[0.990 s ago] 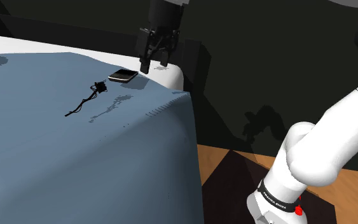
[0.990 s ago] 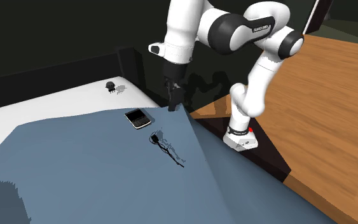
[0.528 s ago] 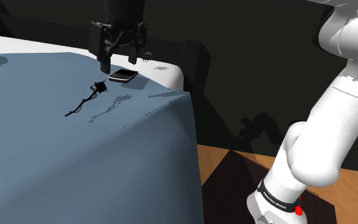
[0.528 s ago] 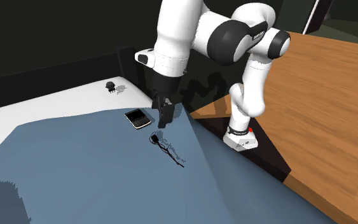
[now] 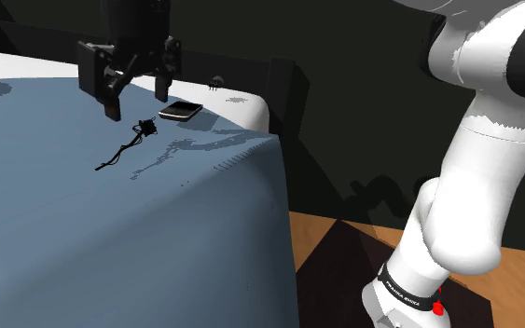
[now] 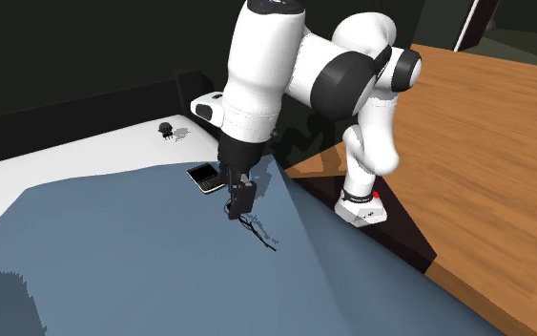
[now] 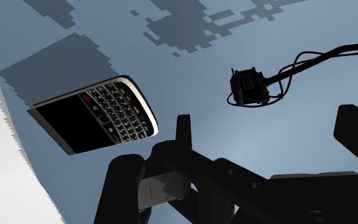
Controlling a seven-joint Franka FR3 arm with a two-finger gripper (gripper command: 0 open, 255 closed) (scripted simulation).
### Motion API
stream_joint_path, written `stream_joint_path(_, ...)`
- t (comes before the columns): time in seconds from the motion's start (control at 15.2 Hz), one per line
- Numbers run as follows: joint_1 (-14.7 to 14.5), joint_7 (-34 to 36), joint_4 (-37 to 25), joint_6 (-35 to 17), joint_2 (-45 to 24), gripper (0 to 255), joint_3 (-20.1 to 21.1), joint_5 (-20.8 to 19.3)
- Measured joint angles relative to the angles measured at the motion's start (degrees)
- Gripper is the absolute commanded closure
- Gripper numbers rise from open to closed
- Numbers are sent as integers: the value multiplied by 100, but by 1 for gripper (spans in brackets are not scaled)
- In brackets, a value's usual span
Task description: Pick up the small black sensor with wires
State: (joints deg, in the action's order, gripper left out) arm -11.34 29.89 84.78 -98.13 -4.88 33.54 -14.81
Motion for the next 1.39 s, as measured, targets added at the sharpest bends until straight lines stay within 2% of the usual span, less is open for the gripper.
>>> stream_joint_path(0.26, 38, 34, 418, -341, 93, 0, -19, 44)
stream_joint_path(0.33, 42, 33, 450, -366, 104, 255, -21, 50)
stream_joint_path(0.99, 48, 34, 480, -392, 119, 255, -26, 54)
stream_joint_path(1.39, -3, 0, -29, 18, -8, 255, 2, -8)
